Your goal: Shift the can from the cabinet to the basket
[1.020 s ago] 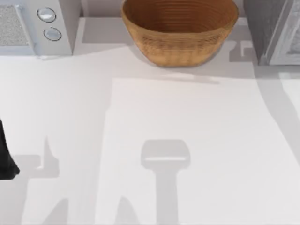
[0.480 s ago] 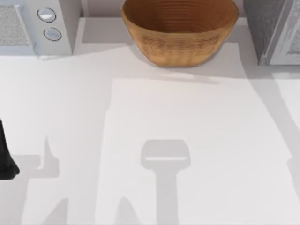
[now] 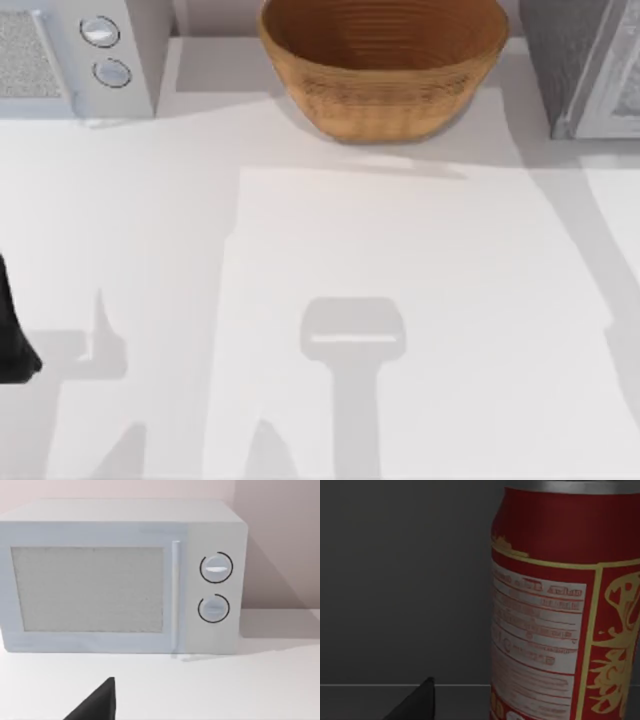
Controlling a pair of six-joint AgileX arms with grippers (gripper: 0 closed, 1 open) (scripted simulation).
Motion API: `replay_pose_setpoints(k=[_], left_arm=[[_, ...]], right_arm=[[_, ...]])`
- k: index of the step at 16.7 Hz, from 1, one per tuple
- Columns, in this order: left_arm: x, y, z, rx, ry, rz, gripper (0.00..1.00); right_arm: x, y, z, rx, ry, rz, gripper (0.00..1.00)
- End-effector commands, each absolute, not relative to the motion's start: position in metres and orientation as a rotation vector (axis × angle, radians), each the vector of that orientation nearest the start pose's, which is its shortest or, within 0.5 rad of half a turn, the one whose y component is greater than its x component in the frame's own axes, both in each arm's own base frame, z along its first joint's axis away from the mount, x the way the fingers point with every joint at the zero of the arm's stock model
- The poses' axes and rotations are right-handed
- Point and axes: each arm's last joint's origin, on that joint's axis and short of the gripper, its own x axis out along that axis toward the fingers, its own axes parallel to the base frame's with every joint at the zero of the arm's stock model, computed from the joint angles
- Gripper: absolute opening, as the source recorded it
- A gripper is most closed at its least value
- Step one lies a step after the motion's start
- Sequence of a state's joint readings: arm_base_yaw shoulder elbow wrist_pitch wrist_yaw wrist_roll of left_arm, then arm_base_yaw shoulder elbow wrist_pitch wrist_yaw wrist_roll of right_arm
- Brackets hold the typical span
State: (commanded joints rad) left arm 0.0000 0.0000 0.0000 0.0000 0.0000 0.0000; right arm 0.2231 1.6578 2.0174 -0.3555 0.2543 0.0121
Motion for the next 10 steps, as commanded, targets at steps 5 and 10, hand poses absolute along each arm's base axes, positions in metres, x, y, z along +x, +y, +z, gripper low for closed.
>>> replay_pose_setpoints(k=[5,10], left_arm=[[0.106,-0.001,0.160,0.000,0.000,0.000,1.00],[0.106,-0.001,0.160,0.000,0.000,0.000,1.00]], right_arm=[[0.375,0.079,0.509,-0.002,-0.011,-0.012,1.00],[0.401,0.079,0.508,-0.002,-0.011,-0.012,1.00]])
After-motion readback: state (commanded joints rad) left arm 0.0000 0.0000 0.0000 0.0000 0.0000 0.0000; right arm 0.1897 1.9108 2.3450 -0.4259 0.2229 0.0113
